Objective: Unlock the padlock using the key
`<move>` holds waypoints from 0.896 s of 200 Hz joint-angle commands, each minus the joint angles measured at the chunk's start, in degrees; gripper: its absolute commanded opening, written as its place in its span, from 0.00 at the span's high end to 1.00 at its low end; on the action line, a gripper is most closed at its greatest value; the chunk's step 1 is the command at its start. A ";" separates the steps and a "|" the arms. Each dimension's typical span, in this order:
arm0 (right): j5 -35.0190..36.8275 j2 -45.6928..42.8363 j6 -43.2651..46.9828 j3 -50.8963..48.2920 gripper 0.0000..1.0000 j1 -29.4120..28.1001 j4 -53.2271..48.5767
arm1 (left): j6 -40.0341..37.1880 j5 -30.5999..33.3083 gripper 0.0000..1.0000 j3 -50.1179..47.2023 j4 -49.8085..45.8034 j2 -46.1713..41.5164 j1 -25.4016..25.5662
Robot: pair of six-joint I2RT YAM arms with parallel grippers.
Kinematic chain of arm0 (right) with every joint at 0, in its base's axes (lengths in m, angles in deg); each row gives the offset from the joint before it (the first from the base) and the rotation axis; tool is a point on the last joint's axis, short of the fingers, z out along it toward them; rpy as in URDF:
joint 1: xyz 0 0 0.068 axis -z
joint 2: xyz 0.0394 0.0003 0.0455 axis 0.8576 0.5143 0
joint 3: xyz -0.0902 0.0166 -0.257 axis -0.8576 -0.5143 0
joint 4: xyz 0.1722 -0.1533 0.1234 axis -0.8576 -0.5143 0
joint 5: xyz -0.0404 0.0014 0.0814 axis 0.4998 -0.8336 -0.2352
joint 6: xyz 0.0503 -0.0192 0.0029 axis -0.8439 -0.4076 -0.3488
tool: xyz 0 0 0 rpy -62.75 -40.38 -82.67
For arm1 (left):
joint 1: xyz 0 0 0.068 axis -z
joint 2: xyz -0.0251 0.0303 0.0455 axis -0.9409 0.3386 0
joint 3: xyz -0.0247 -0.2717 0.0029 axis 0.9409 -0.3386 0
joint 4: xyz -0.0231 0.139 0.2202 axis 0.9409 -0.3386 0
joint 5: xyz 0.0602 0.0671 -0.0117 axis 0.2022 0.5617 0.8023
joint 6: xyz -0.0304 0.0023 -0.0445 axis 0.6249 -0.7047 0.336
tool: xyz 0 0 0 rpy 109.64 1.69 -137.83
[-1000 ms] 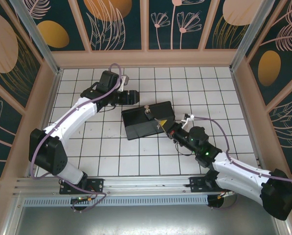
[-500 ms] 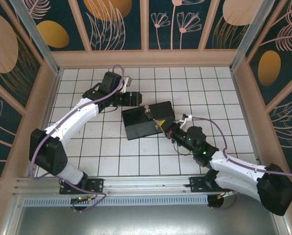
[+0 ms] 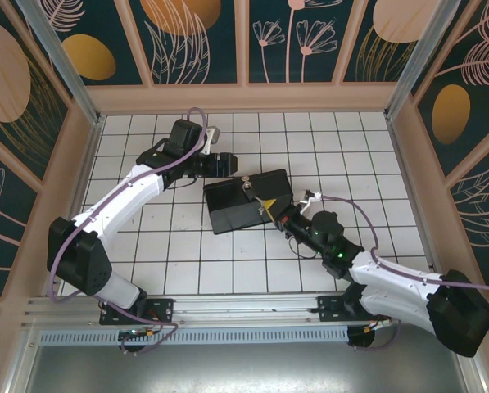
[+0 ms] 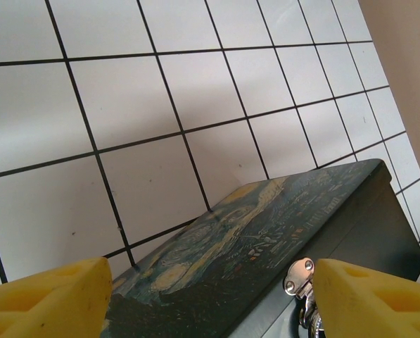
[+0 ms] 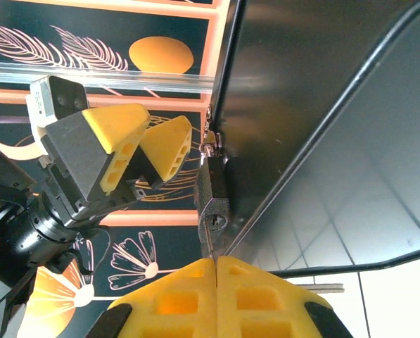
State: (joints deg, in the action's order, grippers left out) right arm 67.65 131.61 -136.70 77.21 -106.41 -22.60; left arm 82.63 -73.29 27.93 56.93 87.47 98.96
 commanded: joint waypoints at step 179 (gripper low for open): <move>5.00 4.52 -6.41 0.93 1.00 -1.85 6.49 | -3.17 -2.99 0.33 -1.47 -2.00 -0.57 4.06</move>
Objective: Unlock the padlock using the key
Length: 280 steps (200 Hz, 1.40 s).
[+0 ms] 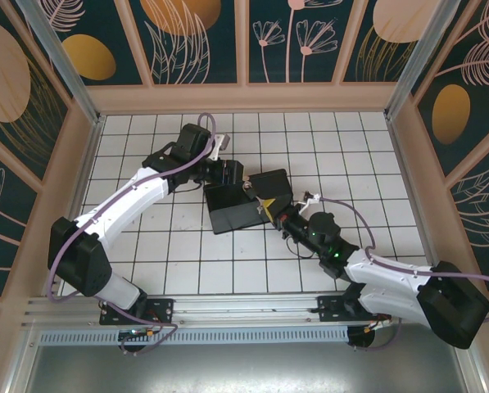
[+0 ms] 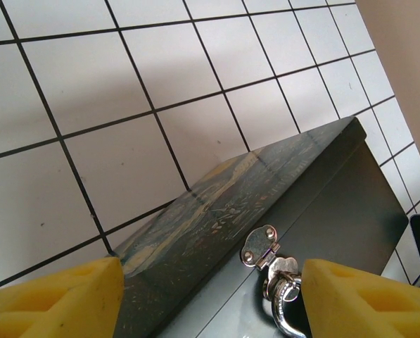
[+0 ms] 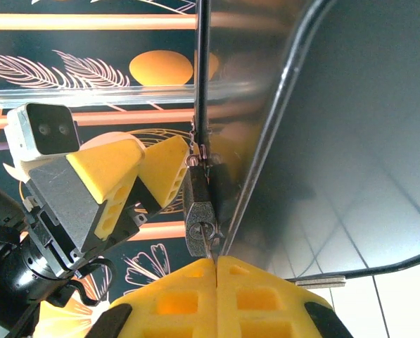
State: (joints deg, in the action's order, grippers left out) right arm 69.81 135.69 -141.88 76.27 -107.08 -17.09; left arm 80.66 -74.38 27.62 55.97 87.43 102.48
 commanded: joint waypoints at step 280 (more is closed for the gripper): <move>5.40 5.65 -3.19 10.04 1.00 -0.68 -10.05 | -2.38 -0.10 0.29 2.16 0.33 -1.86 -2.11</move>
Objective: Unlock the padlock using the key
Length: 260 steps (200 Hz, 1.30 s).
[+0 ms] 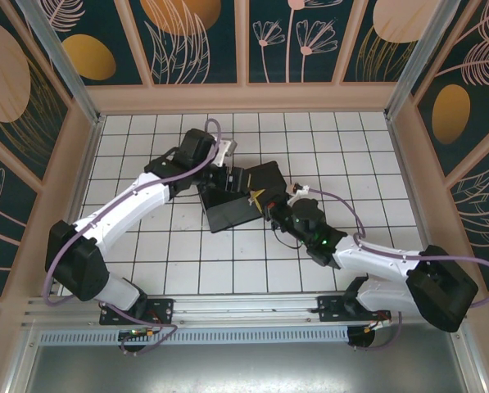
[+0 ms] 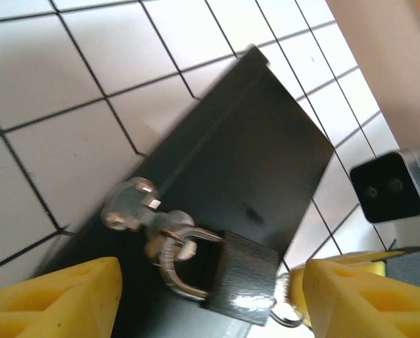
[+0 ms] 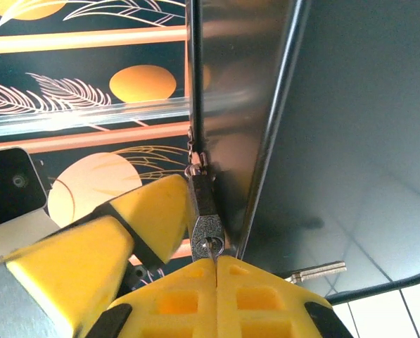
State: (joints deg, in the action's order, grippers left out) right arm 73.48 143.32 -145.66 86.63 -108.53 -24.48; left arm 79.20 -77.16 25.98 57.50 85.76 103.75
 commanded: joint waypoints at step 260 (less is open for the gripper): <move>-15.01 4.68 12.49 8.87 0.95 6.99 -7.24 | -1.10 -13.32 0.35 -5.82 7.94 2.72 -1.66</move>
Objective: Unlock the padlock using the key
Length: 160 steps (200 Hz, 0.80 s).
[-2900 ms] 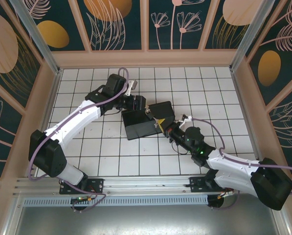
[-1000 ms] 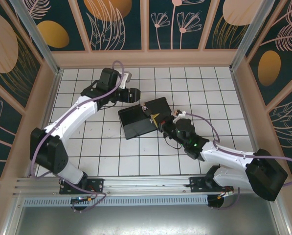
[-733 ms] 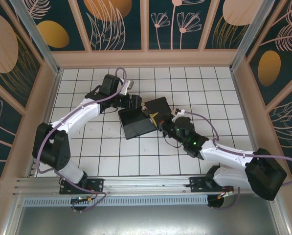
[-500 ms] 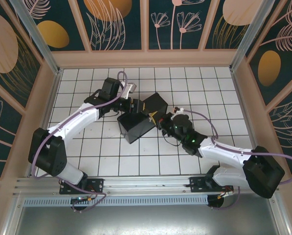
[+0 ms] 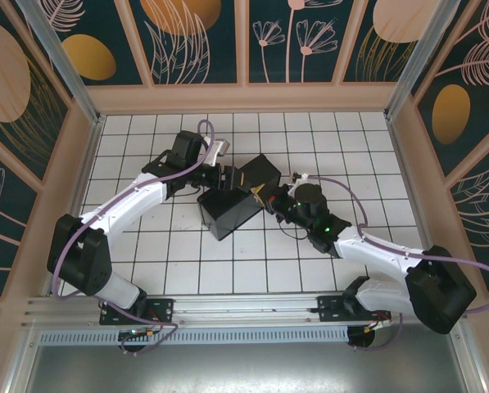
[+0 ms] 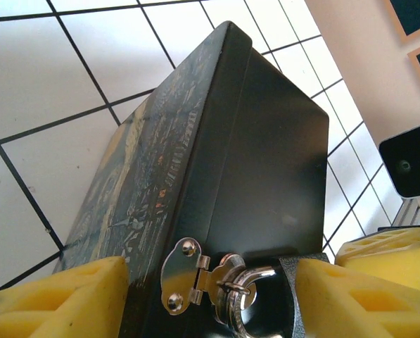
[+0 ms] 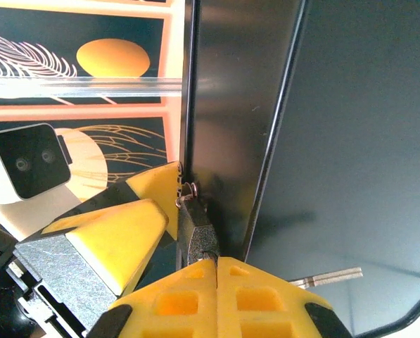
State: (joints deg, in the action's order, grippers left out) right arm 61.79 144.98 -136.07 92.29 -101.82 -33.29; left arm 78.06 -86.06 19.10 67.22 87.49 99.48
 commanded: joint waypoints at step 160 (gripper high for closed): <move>-8.11 -5.50 8.04 -1.67 0.60 6.92 -5.27 | -1.10 1.84 0.37 3.91 -6.25 2.57 1.67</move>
State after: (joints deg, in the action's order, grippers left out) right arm 55.41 143.45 -132.03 90.89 -96.42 -34.57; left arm 77.45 -82.34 21.50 64.14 88.82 101.50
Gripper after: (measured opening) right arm 0.373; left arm 0.628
